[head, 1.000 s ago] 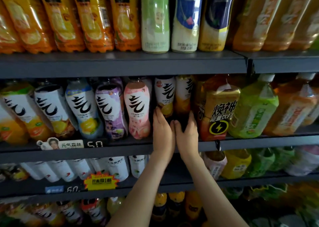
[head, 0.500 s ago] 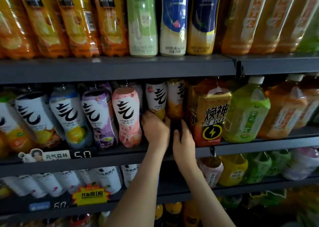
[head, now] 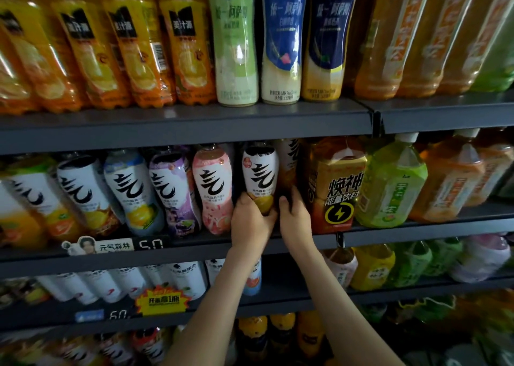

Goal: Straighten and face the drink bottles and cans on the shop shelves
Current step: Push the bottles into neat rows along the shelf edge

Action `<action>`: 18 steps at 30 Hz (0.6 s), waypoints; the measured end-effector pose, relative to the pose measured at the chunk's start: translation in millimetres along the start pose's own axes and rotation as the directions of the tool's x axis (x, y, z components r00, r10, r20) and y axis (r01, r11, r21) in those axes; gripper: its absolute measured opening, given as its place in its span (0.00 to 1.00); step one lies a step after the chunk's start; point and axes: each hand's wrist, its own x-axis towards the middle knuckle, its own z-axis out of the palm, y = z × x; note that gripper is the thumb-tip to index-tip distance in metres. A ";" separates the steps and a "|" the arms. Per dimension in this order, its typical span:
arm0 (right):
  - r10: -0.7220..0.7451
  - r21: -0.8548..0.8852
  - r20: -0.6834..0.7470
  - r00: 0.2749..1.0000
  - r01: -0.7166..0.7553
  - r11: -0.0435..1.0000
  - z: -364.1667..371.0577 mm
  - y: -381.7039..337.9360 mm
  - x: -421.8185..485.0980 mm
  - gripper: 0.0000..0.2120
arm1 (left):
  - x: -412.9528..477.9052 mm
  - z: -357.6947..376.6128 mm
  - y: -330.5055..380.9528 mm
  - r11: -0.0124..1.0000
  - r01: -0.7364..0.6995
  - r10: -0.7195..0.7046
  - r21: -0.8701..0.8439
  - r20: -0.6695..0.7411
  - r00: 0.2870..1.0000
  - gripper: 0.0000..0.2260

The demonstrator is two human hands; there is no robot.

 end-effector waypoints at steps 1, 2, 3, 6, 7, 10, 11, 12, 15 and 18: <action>-0.004 -0.015 -0.004 1.000 0.004 1.000 1.1 -0.7 2.0 0.24 | -1.2 -1.2 -0.8 1.000 -0.006 0.006 -0.001 -0.007 1.000 0.25; -0.010 -0.033 -0.012 1.000 0.010 0.999 2.0 -0.3 4.7 0.25 | -2.8 -1.4 -1.1 1.000 -0.012 0.012 0.008 -0.017 1.000 0.25; -0.019 -0.058 -0.022 1.000 0.018 0.998 2.3 0.8 6.6 0.25 | -6.0 -0.7 -1.6 0.999 -0.019 0.020 0.026 -0.030 0.999 0.25; -0.064 -0.150 -0.057 0.996 0.055 0.987 3.9 5.5 9.7 0.29 | -23.5 1.0 -2.6 0.992 -0.099 0.105 0.077 -0.083 0.991 0.31; -0.084 -0.178 -0.062 0.995 0.072 0.981 5.4 5.0 11.0 0.30 | -28.6 0.7 -3.4 0.980 -0.169 0.181 0.101 -0.121 0.976 0.32; -0.163 -0.248 -0.074 0.984 0.140 0.958 11.7 1.5 18.5 0.31 | -34.2 -4.8 -9.1 0.879 -0.387 0.465 0.281 -0.314 0.828 0.29; -0.178 -0.273 -0.074 0.981 0.151 0.950 13.0 -0.1 20.8 0.31 | -33.2 -8.5 -11.2 0.836 -0.427 0.537 0.344 -0.360 0.763 0.26; -0.190 -0.295 -0.079 0.979 0.159 0.942 14.2 -0.3 23.6 0.31 | -31.6 -13.1 -12.6 0.801 -0.448 0.589 0.396 -0.387 0.710 0.24; -0.231 -0.351 -0.104 0.967 0.182 0.918 17.8 -1.1 31.8 0.29 | -20.4 -23.9 -11.7 0.749 -0.446 0.648 0.490 -0.405 0.644 0.21; -0.221 -0.388 -0.129 0.967 0.156 0.908 21.0 -3.5 36.7 0.29 | -10.9 -20.4 1.7 0.806 -0.392 0.562 0.443 -0.366 0.741 0.21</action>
